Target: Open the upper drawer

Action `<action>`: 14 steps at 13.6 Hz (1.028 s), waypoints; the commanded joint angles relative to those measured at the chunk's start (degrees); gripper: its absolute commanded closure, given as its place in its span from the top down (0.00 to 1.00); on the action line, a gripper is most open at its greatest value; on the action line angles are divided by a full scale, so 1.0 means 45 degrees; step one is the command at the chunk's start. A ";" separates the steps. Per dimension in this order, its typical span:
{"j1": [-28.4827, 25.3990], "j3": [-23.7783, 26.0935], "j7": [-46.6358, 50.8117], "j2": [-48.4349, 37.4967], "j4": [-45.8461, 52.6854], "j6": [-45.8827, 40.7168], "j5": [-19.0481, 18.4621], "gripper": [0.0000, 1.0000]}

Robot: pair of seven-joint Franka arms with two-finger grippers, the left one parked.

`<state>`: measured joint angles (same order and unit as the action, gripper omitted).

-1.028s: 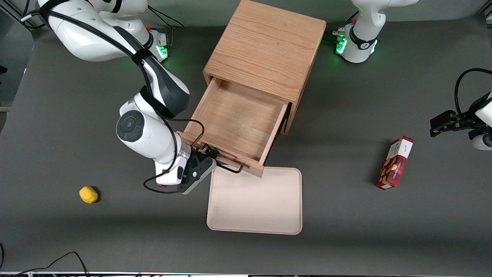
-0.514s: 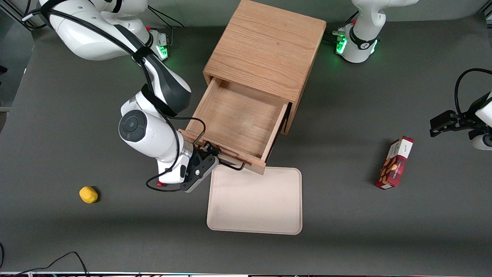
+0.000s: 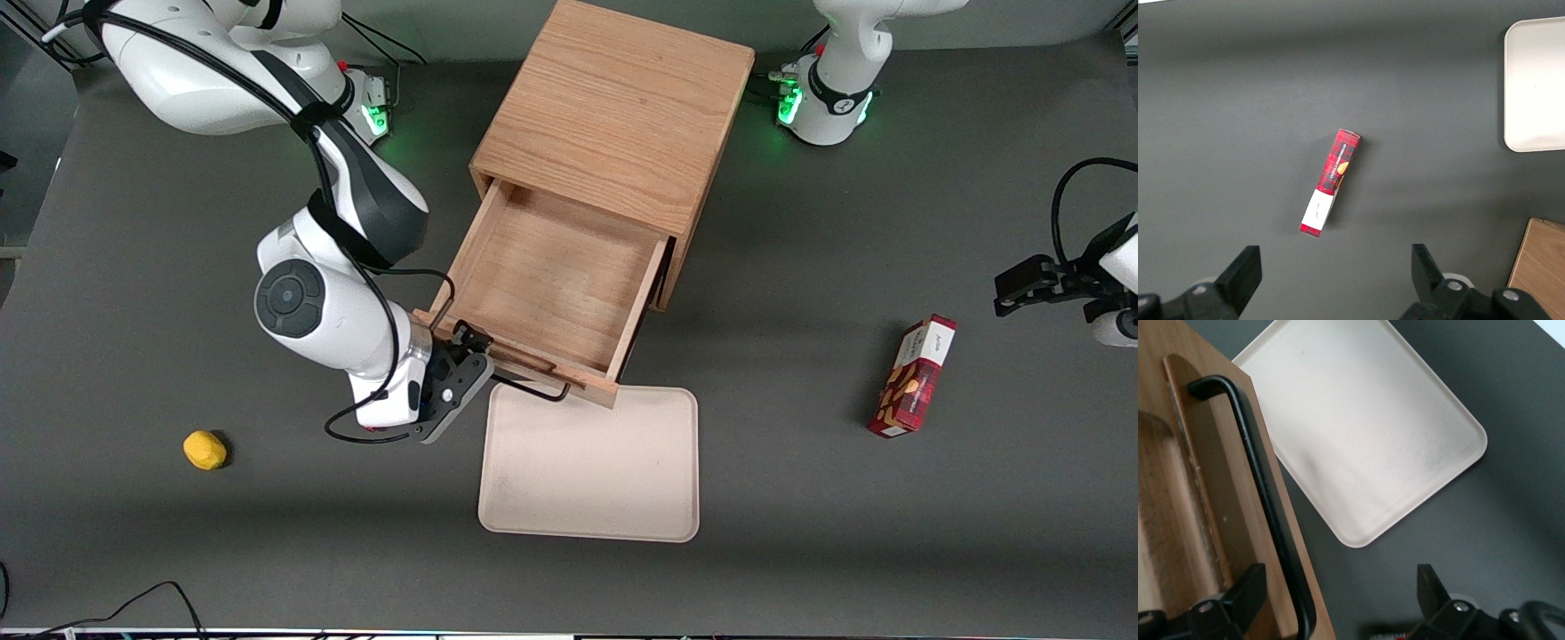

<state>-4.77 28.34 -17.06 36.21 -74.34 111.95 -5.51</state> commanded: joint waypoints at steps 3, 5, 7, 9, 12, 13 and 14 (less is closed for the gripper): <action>0.1562 -0.0125 -0.0271 -0.1479 0.0643 -0.1458 0.1747 1.00; 0.2480 -0.0708 -0.0271 -0.2727 0.0195 -0.2450 0.1887 1.00; 0.3243 -0.1353 0.0310 -0.3842 -0.0021 -0.4282 0.1908 1.00; 0.3753 -0.2017 0.2161 -0.5149 -0.0837 -0.5207 0.1850 1.00; 0.4414 -0.2683 0.2892 -0.7005 -0.2185 -0.5659 0.1597 1.00; 0.4805 -0.2703 0.2951 -0.7552 -0.2654 -0.5659 0.1382 1.00; 0.5099 -0.2723 0.3281 -0.7944 -0.3007 -0.5678 0.1322 1.00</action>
<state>15.64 16.36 -5.35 7.01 -80.46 85.36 1.15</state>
